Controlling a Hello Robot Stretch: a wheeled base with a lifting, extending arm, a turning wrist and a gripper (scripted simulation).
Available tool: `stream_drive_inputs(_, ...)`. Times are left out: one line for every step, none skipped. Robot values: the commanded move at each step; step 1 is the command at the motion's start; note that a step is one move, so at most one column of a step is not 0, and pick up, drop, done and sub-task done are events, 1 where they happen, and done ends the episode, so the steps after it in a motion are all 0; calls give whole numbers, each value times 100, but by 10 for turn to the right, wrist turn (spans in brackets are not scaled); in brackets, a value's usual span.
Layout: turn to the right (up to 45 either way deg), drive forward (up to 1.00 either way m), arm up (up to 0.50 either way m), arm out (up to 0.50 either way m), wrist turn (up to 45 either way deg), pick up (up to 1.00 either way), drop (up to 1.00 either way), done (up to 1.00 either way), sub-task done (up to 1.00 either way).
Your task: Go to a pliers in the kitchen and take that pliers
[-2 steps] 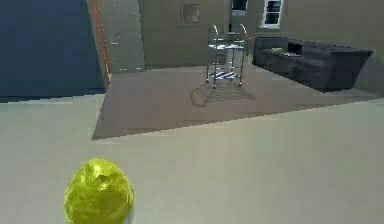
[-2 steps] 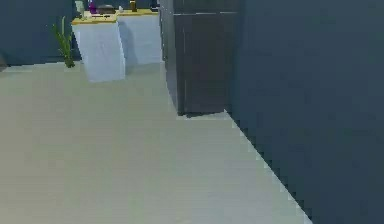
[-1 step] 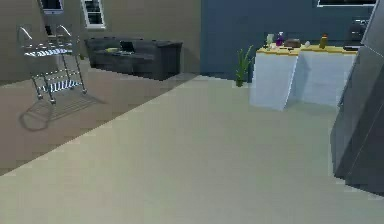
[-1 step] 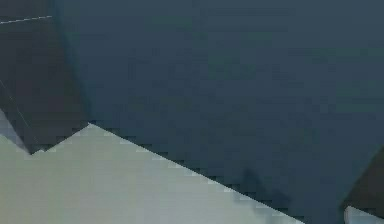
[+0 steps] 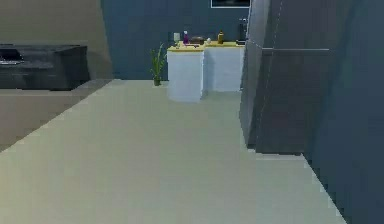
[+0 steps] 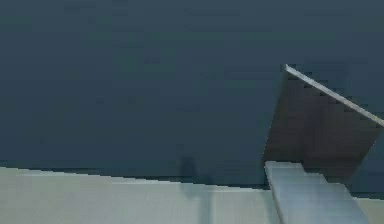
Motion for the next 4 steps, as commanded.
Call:
stream_drive_inputs(0,100,0,0,0,0,0,0,0)
stream_drive_inputs(0,100,0,0,0,0,0,0,0)
stream_drive_inputs(0,85,0,0,0,0,0,0,0)
stream_drive_inputs(-450,0,0,0,0,0,0,0,0)
